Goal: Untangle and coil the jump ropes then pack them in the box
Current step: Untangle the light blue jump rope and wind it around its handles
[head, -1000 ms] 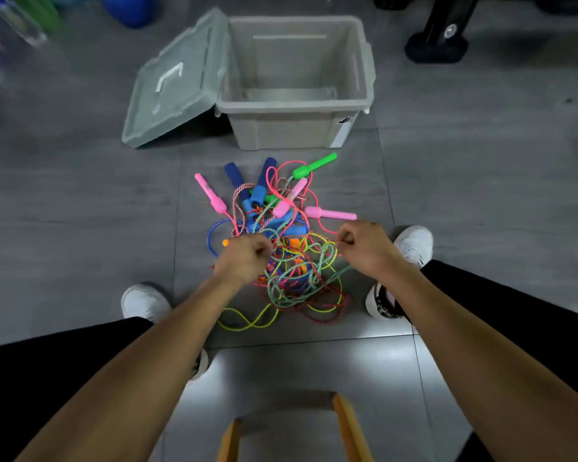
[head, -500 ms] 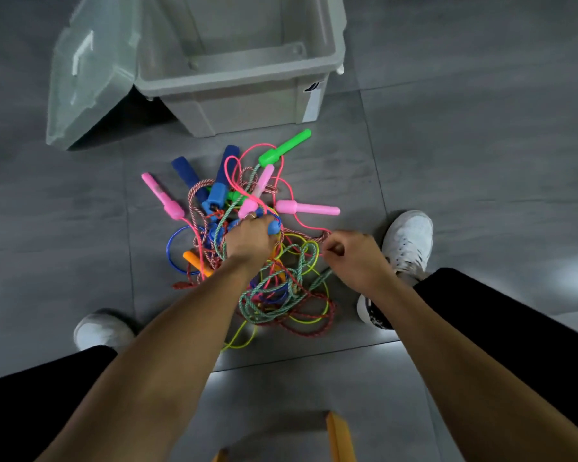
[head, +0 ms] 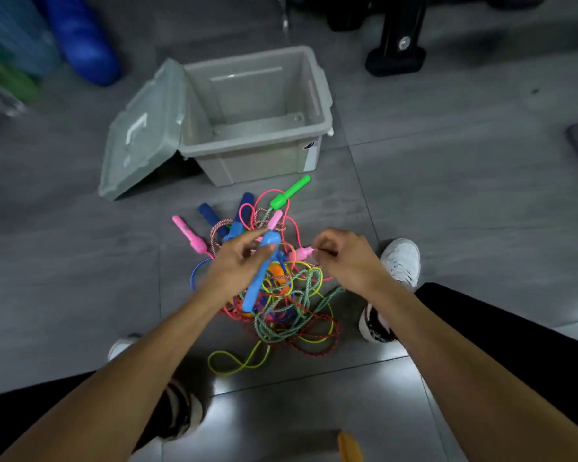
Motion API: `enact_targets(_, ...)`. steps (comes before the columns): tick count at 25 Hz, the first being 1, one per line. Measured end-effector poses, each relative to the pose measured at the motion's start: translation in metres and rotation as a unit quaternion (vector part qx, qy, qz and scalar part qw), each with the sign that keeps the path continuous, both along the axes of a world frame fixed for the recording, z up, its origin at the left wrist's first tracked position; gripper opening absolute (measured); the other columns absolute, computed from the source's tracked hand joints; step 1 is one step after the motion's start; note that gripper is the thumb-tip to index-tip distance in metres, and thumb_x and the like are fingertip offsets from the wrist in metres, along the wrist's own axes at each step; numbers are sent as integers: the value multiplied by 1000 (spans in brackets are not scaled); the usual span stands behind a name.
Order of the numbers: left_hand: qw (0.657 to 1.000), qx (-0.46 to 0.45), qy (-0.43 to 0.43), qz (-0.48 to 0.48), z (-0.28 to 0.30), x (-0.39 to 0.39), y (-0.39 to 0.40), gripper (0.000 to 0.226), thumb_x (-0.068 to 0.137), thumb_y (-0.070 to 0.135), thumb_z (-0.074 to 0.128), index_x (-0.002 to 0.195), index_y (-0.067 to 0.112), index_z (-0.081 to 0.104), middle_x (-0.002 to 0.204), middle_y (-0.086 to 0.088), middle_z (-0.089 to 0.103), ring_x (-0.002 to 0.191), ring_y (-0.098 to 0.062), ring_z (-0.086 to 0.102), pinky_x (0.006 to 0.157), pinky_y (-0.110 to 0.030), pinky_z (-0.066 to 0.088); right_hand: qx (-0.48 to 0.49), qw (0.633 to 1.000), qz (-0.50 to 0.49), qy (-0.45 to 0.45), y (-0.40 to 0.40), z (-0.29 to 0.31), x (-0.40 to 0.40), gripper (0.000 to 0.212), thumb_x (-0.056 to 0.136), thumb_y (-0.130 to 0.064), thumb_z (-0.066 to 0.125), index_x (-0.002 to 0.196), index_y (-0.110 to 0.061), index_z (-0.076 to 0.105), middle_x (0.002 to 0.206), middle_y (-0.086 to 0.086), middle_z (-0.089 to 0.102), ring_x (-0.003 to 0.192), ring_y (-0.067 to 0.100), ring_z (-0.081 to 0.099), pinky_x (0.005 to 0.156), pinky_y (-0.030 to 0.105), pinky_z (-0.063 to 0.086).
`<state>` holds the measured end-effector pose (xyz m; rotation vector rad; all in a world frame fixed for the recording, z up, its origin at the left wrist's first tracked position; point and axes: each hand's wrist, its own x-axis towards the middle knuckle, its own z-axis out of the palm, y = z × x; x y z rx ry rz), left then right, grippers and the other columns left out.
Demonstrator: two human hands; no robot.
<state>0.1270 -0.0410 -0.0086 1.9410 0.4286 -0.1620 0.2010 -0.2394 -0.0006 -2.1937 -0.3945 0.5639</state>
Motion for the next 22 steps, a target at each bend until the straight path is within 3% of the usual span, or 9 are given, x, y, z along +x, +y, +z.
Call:
enact_targets(2, 995, 57, -12, -78, 32, -15, 11, 34, 90, 32, 65, 123, 28, 63, 96, 0, 65, 72, -12, 64, 69, -40, 55, 25, 996, 74, -41, 10, 32, -6, 29, 83, -12, 68, 112, -11, 63, 107, 6, 66, 97, 15, 61, 84, 24, 47)
enact_targets(4, 978, 149, -46, -141, 64, -33, 17, 33, 85, 32, 70, 118, 26, 67, 90, 1, 60, 78, -12, 59, 73, -32, 49, 33, 980, 178, -80, 20, 60, -20, 53, 84, -18, 70, 133, -15, 50, 127, 3, 54, 115, 11, 50, 95, 17, 38)
enact_targets(6, 964, 197, -94, -154, 97, -48, 20, 36, 77, 30, 78, 111, 22, 70, 90, 2, 60, 80, -7, 55, 76, -24, 45, 28, 968, 240, -74, 27, 75, -35, 55, 87, -23, 67, 137, -17, 46, 130, -2, 53, 118, 7, 47, 99, 19, 34)
enact_targets(9, 960, 217, -116, -135, 140, -83, 31, 43, 68, 30, 76, 109, 20, 70, 90, 5, 61, 73, 3, 52, 71, -8, 38, 71, 969, 236, -2, 39, 100, -58, 17, 94, -23, 57, 100, -8, 62, 83, -4, 64, 74, 9, 55, 72, 31, 44)
enact_targets(12, 968, 211, -82, -112, 156, -110, 47, 12, 79, 34, 60, 88, 29, 66, 71, 8, 61, 60, 0, 51, 61, -26, 43, 127, 979, 161, 23, 54, 129, -72, 25, 97, -22, 51, 83, -2, 55, 65, 3, 61, 57, 15, 52, 53, 28, 40)
enact_targets(14, 984, 159, -57, -48, 157, -112, 49, 22, 91, 35, 60, 75, 20, 63, 63, 4, 59, 54, -10, 47, 56, -30, 39, 150, 982, 109, 18, 57, 142, -81, 25, 98, -18, 50, 82, 1, 53, 61, 3, 58, 51, 12, 50, 49, 25, 38)
enact_targets(17, 995, -1, -60, 79, 164, -104, 34, 29, 94, 30, 59, 72, 13, 66, 59, 2, 57, 48, -12, 40, 49, -26, 30, 146, 986, 75, 41, 56, 145, -91, 22, 96, -11, 47, 85, 7, 56, 62, 3, 60, 58, 15, 51, 57, 28, 41)
enact_targets(19, 966, -143, -69, 205, 176, -91, 28, 25, 96, 28, 57, 77, 14, 66, 61, 4, 56, 42, -9, 38, 42, -19, 27, 92, 990, 90, 59, 51, 139, -95, 24, 97, -11, 46, 80, -3, 61, 66, -1, 61, 59, 7, 54, 60, 22, 43)
enact_targets(22, 884, -312, -85, 337, 191, -75, 44, 22, 98, 26, 53, 84, 11, 62, 65, 4, 54, 37, -4, 36, 34, -14, 24, -23, 986, 147, 74, 46, 129, -105, 25, 99, -16, 42, 82, -17, 60, 75, -2, 62, 63, 5, 55, 59, 20, 42)
